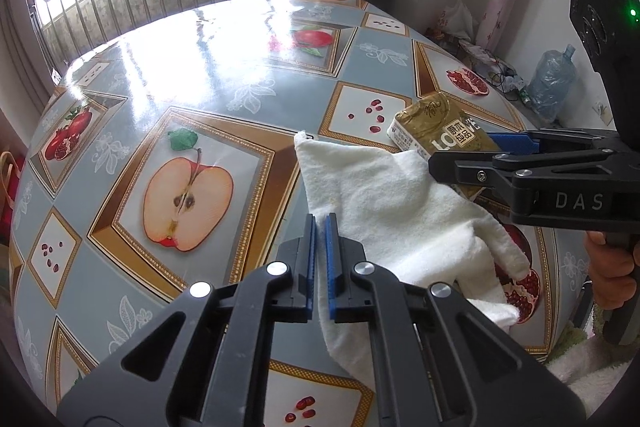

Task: Collect trash
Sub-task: 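Grasp the white towel with the left tool while the right tool grasps the gold LOVE box, then hold the white towel with the left tool and the gold box with the right tool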

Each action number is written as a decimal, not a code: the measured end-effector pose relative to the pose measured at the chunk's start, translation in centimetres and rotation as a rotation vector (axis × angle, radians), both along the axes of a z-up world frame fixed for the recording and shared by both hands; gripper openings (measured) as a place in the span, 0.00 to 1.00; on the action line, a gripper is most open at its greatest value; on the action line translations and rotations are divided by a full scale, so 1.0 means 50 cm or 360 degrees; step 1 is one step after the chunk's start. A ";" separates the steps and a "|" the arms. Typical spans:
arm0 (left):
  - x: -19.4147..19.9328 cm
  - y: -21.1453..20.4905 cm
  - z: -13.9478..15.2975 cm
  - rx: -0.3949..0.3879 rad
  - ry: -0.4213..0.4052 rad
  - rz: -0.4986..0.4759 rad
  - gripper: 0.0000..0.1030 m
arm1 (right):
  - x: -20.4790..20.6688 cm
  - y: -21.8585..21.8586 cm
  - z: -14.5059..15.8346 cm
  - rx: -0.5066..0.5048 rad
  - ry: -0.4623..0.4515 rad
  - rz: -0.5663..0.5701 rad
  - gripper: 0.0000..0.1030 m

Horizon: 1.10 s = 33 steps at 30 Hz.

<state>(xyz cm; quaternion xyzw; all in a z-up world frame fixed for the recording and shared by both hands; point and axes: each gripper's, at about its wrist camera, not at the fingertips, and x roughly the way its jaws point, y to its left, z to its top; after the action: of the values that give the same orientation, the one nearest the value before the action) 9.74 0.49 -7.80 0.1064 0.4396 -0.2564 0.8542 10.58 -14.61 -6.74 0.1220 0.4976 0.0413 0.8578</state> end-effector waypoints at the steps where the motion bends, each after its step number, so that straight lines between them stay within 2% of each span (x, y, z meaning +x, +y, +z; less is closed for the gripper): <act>1: 0.000 0.000 0.000 -0.0003 0.0002 0.0001 0.03 | 0.000 0.000 0.000 0.0001 0.0000 -0.0001 0.51; 33: -0.002 0.002 0.000 0.0000 -0.0003 0.0012 0.03 | -0.001 -0.001 0.000 0.0005 0.0000 -0.0002 0.51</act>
<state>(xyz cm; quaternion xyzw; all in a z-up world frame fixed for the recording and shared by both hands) 9.66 0.59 -7.80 0.1049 0.4391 -0.2533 0.8556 10.54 -14.68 -6.76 0.1236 0.4975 0.0416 0.8576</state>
